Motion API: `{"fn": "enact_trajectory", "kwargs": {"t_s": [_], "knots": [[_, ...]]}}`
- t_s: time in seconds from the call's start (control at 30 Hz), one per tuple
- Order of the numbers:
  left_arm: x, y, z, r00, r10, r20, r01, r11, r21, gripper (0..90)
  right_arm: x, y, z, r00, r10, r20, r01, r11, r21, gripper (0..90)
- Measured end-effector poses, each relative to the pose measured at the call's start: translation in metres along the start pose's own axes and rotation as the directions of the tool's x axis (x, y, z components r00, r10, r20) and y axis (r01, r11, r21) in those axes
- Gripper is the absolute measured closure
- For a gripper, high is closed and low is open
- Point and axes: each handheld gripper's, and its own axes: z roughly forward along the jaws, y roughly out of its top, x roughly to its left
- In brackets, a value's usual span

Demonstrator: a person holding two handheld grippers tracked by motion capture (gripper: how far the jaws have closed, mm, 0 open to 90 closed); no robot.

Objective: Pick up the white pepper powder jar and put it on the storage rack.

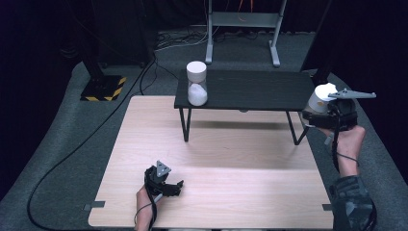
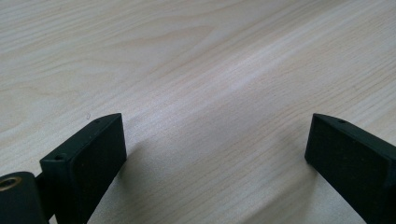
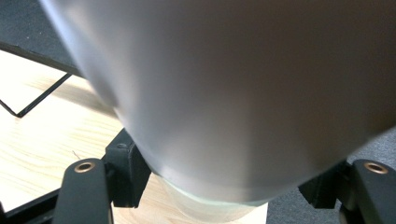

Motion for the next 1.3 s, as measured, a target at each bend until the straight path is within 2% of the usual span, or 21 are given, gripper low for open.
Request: {"fn": "enact_trajectory", "kwargs": {"t_s": [0.37,0.67,1.3], "knots": [[0.000,0.000,0.000,1.0000,0.000,0.000,0.000,1.0000,0.000,5.1,-0.001,0.016,0.004,0.9999,0.006,-0.013,-0.006,1.000,0.002,30.1],[0.000,0.000,0.000,1.0000,0.005,0.000,-0.005,1.0000,0.000,5.5,-0.001,0.031,0.016,0.9999,0.011,-0.012,-0.011,1.000,0.017,30.1],[0.000,-0.001,0.000,1.0000,0.004,0.003,-0.004,1.0000,-0.003,6.1,0.001,0.047,0.028,0.9997,0.023,-0.010,-0.023,0.999,0.030,30.1]]}}
